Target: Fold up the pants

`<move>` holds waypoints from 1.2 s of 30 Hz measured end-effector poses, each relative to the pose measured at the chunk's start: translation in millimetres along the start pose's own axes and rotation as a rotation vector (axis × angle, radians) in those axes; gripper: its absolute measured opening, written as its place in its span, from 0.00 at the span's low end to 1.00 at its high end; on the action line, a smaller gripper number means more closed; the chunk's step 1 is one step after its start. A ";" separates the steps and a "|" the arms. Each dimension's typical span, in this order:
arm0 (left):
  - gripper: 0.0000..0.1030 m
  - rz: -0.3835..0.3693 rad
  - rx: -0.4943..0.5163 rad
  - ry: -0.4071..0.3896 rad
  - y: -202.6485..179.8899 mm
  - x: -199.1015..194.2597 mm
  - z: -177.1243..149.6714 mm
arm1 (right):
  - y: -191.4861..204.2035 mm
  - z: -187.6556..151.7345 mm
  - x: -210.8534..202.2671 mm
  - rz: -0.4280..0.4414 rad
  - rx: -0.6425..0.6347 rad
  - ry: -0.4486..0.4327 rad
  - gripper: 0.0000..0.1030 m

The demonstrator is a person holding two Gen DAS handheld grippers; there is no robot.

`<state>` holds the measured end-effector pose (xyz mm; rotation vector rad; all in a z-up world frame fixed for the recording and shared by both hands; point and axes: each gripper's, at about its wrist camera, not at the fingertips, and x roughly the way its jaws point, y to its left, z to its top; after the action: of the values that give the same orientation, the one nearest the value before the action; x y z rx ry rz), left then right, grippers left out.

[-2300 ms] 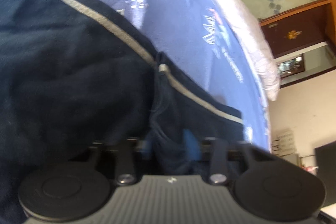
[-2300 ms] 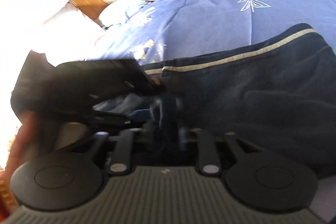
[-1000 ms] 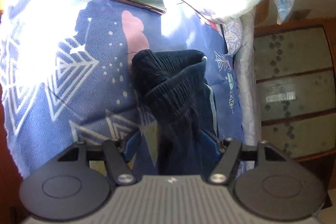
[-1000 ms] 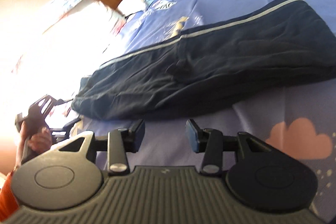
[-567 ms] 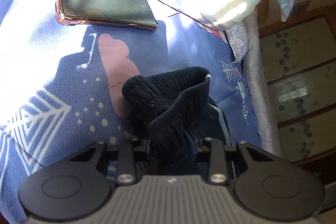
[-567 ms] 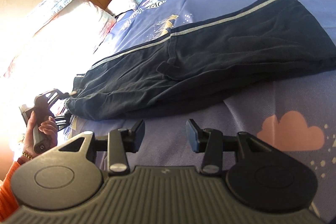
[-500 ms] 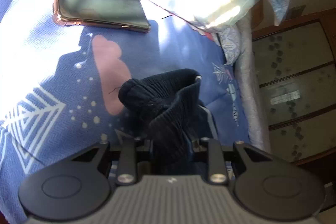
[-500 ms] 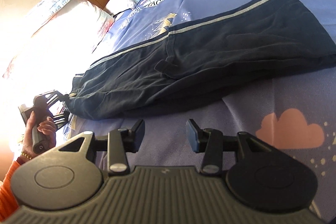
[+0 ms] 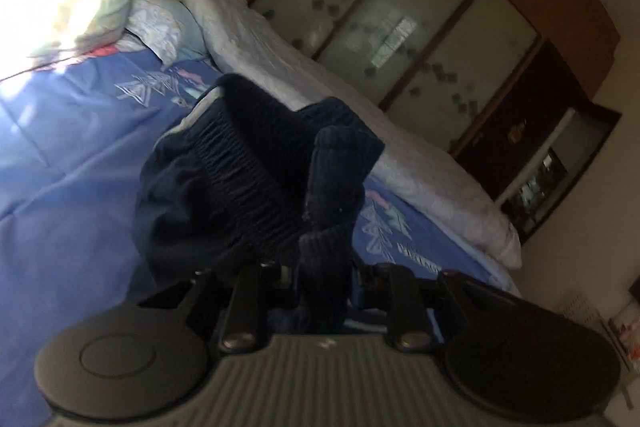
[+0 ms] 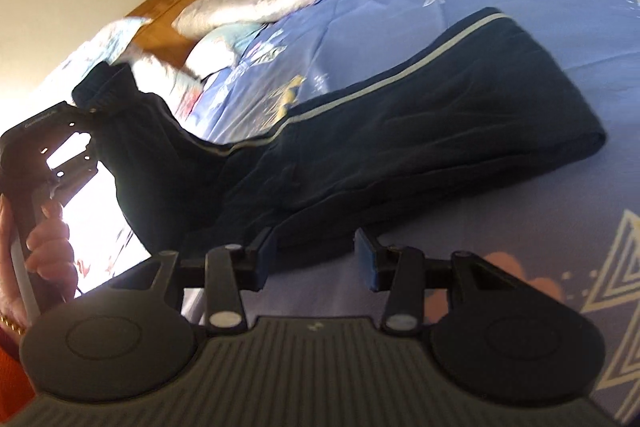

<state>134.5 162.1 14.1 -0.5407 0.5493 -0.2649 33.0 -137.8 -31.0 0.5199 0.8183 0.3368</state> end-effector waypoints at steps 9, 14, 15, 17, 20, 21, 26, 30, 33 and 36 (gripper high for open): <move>0.32 -0.031 0.024 0.280 -1.4 20.2 -61.2 | -32.1 22.8 3.5 0.029 0.125 -0.023 0.47; 0.49 -0.107 -0.052 0.217 34.5 -24.1 -36.3 | -37.1 42.5 32.3 0.133 0.281 -0.001 0.59; 0.51 -0.122 -0.051 0.204 37.5 -28.4 -33.9 | -34.9 43.6 37.7 0.159 0.316 0.005 0.60; 0.53 -0.136 -0.043 0.207 40.1 -27.7 -32.4 | -29.1 45.1 48.1 0.205 0.376 0.017 0.62; 0.53 -0.126 -0.035 0.256 38.0 -11.3 -37.2 | -20.3 46.3 69.2 0.267 0.455 0.076 0.66; 0.53 -0.126 -0.039 0.273 38.2 -5.9 -40.3 | -15.8 45.5 76.0 0.282 0.468 0.103 0.67; 0.53 -0.127 -0.081 0.241 49.3 -7.8 -46.0 | 6.8 42.4 88.5 0.225 0.396 0.169 0.69; 0.53 -0.063 -0.155 0.169 81.1 -24.2 -35.6 | 6.9 38.5 76.8 0.186 0.346 0.165 0.69; 0.53 -0.011 -0.227 0.124 104.4 -31.8 -29.3 | 9.2 30.5 76.4 0.175 0.332 0.175 0.71; 0.53 0.030 -0.250 0.124 115.0 -29.7 -32.1 | 19.7 23.1 92.8 0.198 0.331 0.248 0.72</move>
<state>103.1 255.3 -59.8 -0.7612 0.7155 -0.2023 108.4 -84.5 -62.7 0.8841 1.0741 0.4570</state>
